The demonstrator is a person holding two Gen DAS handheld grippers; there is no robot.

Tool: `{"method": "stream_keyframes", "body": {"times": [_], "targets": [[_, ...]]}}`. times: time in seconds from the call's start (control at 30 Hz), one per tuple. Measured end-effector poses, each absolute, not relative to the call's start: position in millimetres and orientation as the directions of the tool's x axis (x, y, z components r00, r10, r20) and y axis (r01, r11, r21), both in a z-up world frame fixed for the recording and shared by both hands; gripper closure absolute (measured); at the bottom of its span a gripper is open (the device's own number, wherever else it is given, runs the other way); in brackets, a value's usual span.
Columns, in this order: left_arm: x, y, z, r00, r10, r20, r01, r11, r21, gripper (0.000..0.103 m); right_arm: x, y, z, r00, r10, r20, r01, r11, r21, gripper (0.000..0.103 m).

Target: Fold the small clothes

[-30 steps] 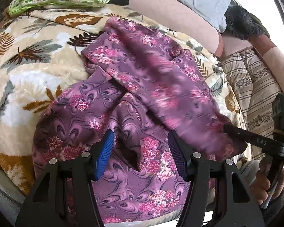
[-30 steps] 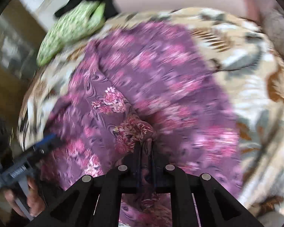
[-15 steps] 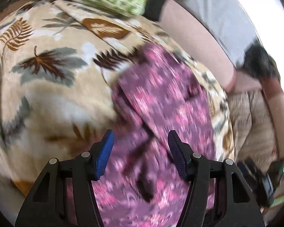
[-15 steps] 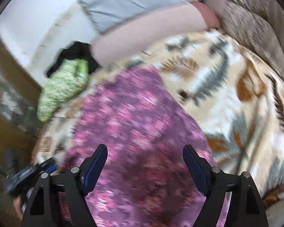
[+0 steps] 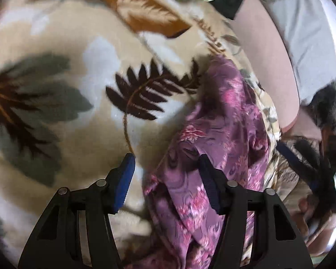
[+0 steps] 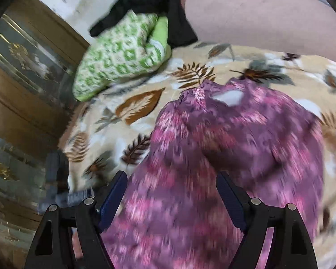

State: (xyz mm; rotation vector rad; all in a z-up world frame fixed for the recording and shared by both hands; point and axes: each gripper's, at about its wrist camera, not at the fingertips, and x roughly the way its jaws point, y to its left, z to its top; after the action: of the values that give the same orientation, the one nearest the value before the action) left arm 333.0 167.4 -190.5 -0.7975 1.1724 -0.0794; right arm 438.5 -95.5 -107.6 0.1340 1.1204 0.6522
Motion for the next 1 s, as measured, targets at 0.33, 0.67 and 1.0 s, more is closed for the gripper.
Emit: {"method": "stream_keyframes", "body": {"times": [0.33,0.67,1.0], "targets": [[325.6,166.2,-163.7,0.467,-0.459,-0.756,-0.269,0.741,-0.615,0.094,528.3,-15.0,-166.3,0.165,0.492,-0.855,-0.374,0.833,0.407,0.102],[319.6,204.8,-177.9,0.482,-0.386,-0.786,-0.438,0.671,-0.599,0.093,544.2,-2.3,-146.5,0.3,0.406,-0.863,-0.364,0.885,0.29,0.101],[291.9,185.1,-125.5,0.592,-0.197,-0.781,-0.354,0.808,-0.472,0.054,456.8,-99.0,-79.5,0.377,0.537,-0.754,-0.376,0.833,0.405,0.082]]}}
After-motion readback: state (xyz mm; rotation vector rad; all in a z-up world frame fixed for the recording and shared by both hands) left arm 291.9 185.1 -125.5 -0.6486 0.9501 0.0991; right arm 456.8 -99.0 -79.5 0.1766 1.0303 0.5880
